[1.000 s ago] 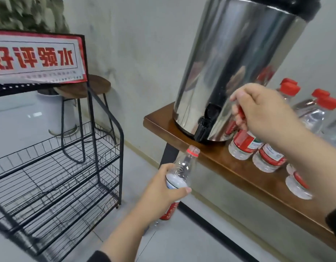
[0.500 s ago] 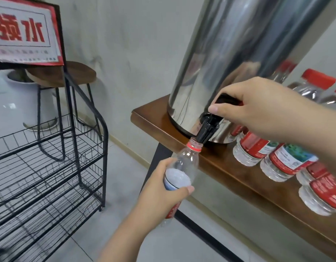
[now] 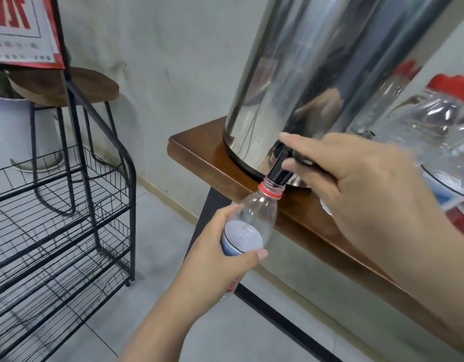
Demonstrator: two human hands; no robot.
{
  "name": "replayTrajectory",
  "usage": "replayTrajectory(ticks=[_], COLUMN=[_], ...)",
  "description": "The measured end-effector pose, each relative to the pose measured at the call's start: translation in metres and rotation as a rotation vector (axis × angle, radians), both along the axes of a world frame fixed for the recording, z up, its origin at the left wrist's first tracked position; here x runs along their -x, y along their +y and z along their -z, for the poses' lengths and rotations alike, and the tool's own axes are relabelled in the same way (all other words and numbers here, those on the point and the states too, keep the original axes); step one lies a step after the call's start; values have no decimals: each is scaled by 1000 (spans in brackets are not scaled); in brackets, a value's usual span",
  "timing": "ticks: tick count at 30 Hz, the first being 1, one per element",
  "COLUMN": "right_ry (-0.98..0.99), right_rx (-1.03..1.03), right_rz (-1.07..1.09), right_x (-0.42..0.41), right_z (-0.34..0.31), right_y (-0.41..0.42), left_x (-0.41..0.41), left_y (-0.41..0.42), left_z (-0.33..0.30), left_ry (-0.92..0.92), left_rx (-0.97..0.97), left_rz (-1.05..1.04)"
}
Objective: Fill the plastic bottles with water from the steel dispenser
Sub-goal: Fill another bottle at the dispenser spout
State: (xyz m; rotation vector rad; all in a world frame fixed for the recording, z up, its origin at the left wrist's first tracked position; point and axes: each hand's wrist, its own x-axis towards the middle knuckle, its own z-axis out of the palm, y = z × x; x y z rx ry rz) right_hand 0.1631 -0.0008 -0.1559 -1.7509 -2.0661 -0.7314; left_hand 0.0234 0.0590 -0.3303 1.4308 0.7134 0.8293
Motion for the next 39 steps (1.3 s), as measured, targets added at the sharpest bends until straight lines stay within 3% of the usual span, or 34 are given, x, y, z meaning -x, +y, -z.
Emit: replayTrajectory(ticks=[4, 8, 10, 17, 25, 34, 39], right_ry=[208, 522, 613, 645, 787, 762, 850], right_rx=[89, -39, -9, 123, 122, 175, 144], right_rz=[38, 28, 77, 108, 98, 70, -3], right_x=[-1, -13, -22, -40, -53, -52, -53], right_z=[12, 23, 30, 63, 74, 72, 71], right_y=[-16, -27, -24, -7, 0, -2, -2], left_x=[0, -2, -3, -4, -5, -7, -7], left_y=[0, 0, 0, 3, 6, 7, 8], left_z=[2, 9, 12, 21, 28, 32, 33], left_ry=[-13, -18, -23, -13, -20, -29, -23], left_rx=[2, 11, 20, 52, 61, 64, 57], left_rz=[-7, -3, 2, 27, 28, 36, 32])
